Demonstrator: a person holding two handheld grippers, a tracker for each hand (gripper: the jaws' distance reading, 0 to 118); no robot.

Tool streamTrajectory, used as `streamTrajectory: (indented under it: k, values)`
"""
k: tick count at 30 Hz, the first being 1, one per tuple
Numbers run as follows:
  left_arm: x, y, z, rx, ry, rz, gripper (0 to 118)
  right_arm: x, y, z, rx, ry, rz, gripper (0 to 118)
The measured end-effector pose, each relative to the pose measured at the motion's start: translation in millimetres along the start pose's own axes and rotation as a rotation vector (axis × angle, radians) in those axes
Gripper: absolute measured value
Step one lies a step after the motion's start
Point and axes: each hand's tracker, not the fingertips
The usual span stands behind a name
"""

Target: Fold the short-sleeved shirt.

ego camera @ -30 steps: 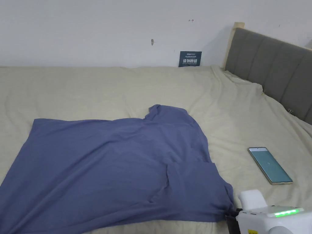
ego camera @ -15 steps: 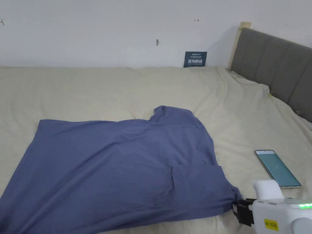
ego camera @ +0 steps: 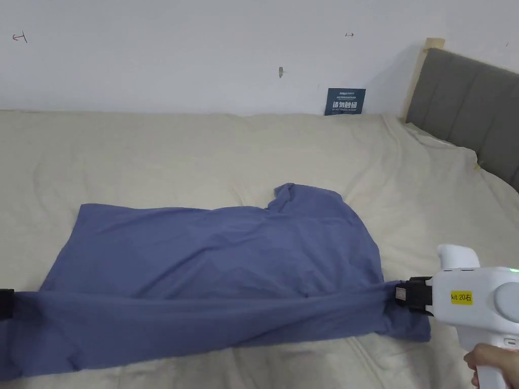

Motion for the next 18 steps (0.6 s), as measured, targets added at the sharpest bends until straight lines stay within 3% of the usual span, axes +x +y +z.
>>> streamTrajectory:
  k: [4, 10, 11, 12, 13, 14, 15, 16, 17, 18]
  values:
    - [0.0, 10.3, -34.1, -0.056, -0.028, 0.004, 1, 3.3, 12.0, -29.0, -0.044, -0.031, -0.037, 5]
    - [15.8, 5.3, -75.1, -0.125, 0.014, -0.079, 2, -4.8, 7.7, -55.6, -0.099, -0.08, 0.002, 5]
    - [14.9, 5.1, -72.9, -0.104, 0.014, -0.083, 8, -5.1, 7.3, -55.6, -0.095, -0.08, 0.003, 9]
    - [13.5, 5.9, -71.1, -0.086, 0.024, -0.073, 21, -4.8, 7.9, -55.1, -0.092, -0.081, 0.003, 23]
    - [12.4, 6.7, -70.6, -0.086, 0.03, -0.068, 21, -4.4, 8.3, -54.8, -0.091, -0.08, 0.0, 23]
    - [11.7, 8.3, -70.0, -0.086, 0.05, -0.067, 29, -4.9, 9.4, -52.5, -0.086, -0.094, -0.006, 30]
    - [10.5, 9.5, -66.3, -0.074, 0.096, -0.074, 49, -5.6, 10.3, -48.7, -0.078, -0.108, 0.001, 46]
    - [7.7, 9.5, -61.3, -0.066, 0.087, -0.07, 93, -5.3, 9.8, -43.4, -0.052, -0.119, 0.013, 81]
    - [5.6, 8.9, -53.6, -0.048, 0.064, -0.049, 115, -4.9, 8.6, -36.1, -0.026, -0.1, 0.018, 94]
    - [5.1, 7.8, -40.7, -0.016, 0.027, -0.014, 118, -6.3, 8.3, -27.1, 0.011, -0.086, 0.023, 95]
